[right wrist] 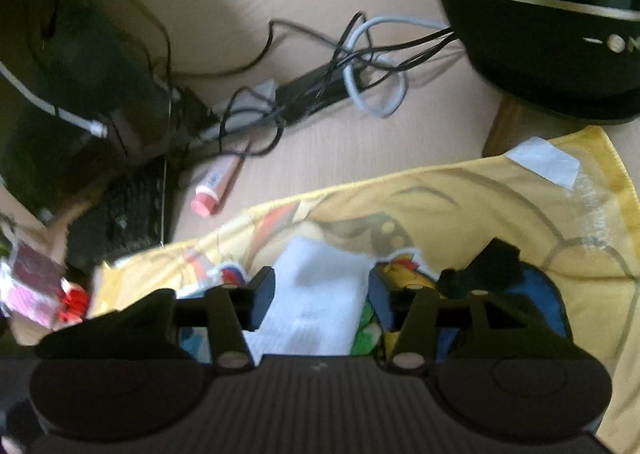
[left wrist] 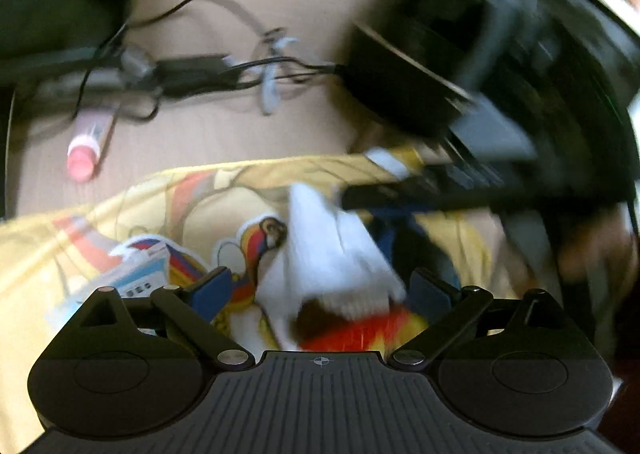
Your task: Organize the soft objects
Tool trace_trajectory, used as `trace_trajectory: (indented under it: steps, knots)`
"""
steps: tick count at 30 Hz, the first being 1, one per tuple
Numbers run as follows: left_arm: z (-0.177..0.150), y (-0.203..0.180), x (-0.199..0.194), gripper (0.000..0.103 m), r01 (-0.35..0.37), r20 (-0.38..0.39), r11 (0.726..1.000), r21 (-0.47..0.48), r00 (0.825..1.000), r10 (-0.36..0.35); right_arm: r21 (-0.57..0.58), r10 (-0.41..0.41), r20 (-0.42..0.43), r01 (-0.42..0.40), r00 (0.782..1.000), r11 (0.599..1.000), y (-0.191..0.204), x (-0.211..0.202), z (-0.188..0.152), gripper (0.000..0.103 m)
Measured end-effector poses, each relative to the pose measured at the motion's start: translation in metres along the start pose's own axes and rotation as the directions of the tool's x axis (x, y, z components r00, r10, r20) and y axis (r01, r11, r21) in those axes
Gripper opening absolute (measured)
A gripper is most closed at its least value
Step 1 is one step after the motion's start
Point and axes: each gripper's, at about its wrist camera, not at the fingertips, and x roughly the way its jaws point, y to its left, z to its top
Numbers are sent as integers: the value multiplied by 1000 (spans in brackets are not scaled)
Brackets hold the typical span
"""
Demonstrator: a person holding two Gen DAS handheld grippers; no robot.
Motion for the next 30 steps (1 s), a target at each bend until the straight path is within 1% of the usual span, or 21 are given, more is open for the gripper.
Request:
trace_trajectory:
  steps: [1,4,6,7,8,9,10,11,12,14,16,19,21,22,23,25,26,27,28,29,30]
  knots:
    - [5,3,7,99,-16,-16,999,-48,1000,15,22,13,2,-13,1000,1000,-10,-2,1,65]
    - [16,8,29,99,-67,-70,984,-165,996,56,88,50,9,-51,999,995,-39,-9,3,66]
    - [19,7,42,99,-108,-102,978,-179,991,91,102,64,9,-65,998,993,-54,-14,4,66]
    - [20,5,48,99,-130,-114,975,-178,987,111,101,67,11,-68,998,993,-60,-16,4,70]
    - [21,3,54,97,-154,-121,973,-174,983,134,97,68,13,-69,998,993,-65,-17,4,78]
    - [21,1,58,94,-160,-124,971,-178,982,139,83,64,11,-65,998,994,-67,-16,2,81]
    - [21,-1,61,68,-166,-127,969,-181,981,145,70,60,10,-60,998,996,-70,-15,-1,84]
    - [22,-2,61,46,-152,-124,970,-190,984,130,57,57,5,-58,998,997,-72,-13,-3,84]
    - [22,-4,61,46,-138,-121,970,-198,986,116,46,60,-3,-60,998,997,-72,-11,-7,84]
    - [25,-16,55,31,-166,-103,973,-161,983,151,14,67,19,-67,998,998,-70,-14,-15,85]
    - [27,-28,44,21,-180,-77,974,-136,982,171,3,79,16,-79,997,997,-66,-18,-17,85]
    - [28,-62,22,19,-229,-17,973,12,973,229,16,171,8,-171,985,985,-63,-29,-13,85]
    - [26,-89,11,19,-269,12,949,164,962,271,48,227,3,-227,974,973,-64,-37,-7,85]
    - [25,-98,8,19,-277,15,936,218,960,280,82,260,-3,-259,966,962,-66,-40,-5,85]
    - [23,-104,7,19,-278,12,928,250,959,284,133,314,-13,-309,949,942,-70,-41,-4,85]
    - [16,-110,10,19,-226,-4,937,268,972,236,231,420,-22,-404,907,885,-77,-42,-1,85]
    - [13,-111,13,19,-194,-13,944,267,979,204,269,475,-19,-453,880,850,-79,-40,-2,84]
    - [9,-112,16,19,-161,-21,951,265,985,173,309,506,-26,-475,862,824,-81,-36,-4,80]
    - [7,-114,21,19,-131,-41,960,249,989,145,343,489,-42,-448,871,826,-81,-35,-8,67]
    - [4,-116,27,16,-100,-59,968,232,991,117,366,468,-55,-418,882,831,-82,-35,-11,50]
    - [1,-121,32,16,-83,-71,964,251,992,103,360,432,-60,-385,900,850,-83,-39,-17,48]
